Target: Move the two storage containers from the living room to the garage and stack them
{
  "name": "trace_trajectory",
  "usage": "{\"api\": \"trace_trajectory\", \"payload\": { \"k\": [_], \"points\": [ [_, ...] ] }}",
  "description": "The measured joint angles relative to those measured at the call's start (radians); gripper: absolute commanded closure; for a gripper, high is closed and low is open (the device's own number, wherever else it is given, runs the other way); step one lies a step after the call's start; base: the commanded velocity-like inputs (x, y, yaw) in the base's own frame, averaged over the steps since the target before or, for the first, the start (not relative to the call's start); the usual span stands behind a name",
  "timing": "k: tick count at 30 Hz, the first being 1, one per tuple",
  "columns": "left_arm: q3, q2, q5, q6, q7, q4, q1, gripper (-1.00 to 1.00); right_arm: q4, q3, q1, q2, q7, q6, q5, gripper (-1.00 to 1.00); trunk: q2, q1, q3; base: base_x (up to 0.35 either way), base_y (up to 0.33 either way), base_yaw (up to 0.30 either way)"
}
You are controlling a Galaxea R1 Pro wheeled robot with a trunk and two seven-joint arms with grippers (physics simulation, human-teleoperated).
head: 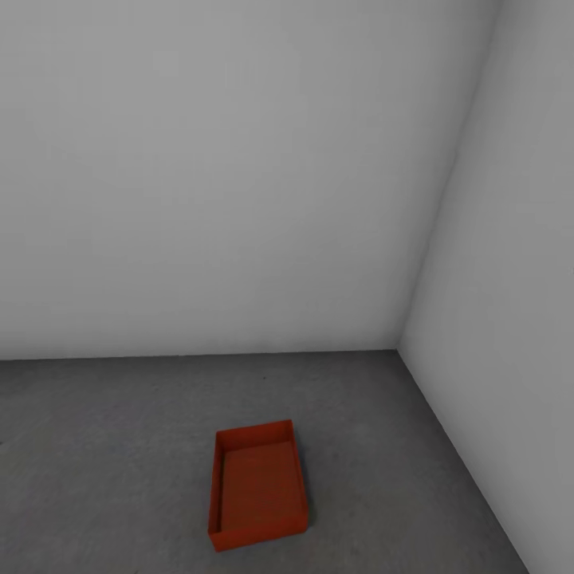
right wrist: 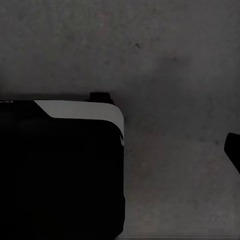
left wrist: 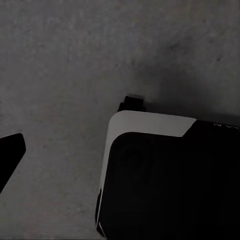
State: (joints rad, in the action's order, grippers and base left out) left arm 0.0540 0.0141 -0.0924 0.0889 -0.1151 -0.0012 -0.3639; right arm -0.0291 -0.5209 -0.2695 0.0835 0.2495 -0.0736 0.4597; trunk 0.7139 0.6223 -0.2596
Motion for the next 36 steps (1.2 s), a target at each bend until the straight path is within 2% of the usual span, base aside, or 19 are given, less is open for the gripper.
{"api": "trace_trajectory", "payload": {
  "k": [2, 6, 18, 36],
  "points": [
    [0.0, 0.0, -0.002, -0.029, 0.01, 0.0, 0.018, -1.0, 0.0, 0.0, 0.001, 0.0, 0.0, 0.0, -0.001, -1.0, 0.0, 0.0, 0.0, 0.0, 0.0, 0.0],
    [0.0, 0.0, -0.003, -0.045, 0.014, 0.0, 0.023, -1.0, 0.0, 0.0, 0.001, -0.001, 0.0, 0.0, -0.002, -1.0, 0.0, 0.0, 0.0, 0.0, 0.0, 0.0],
    [0.0, 0.0, -0.002, -0.05, 0.015, 0.0, 0.024, -1.0, 0.0, 0.0, 0.001, 0.003, 0.001, 0.008, -0.002, -1.0, 0.0, 0.0, 0.0, 0.0, 0.0, -0.004],
    [0.0, 0.0, 0.0, -0.052, 0.013, -0.001, 0.024, -1.0, 0.0, 0.0, 0.001, 0.001, 0.002, 0.001, 0.007, -1.0, 0.0, 0.0, 0.009, 0.0, 0.0, -0.208]
  ]
}}
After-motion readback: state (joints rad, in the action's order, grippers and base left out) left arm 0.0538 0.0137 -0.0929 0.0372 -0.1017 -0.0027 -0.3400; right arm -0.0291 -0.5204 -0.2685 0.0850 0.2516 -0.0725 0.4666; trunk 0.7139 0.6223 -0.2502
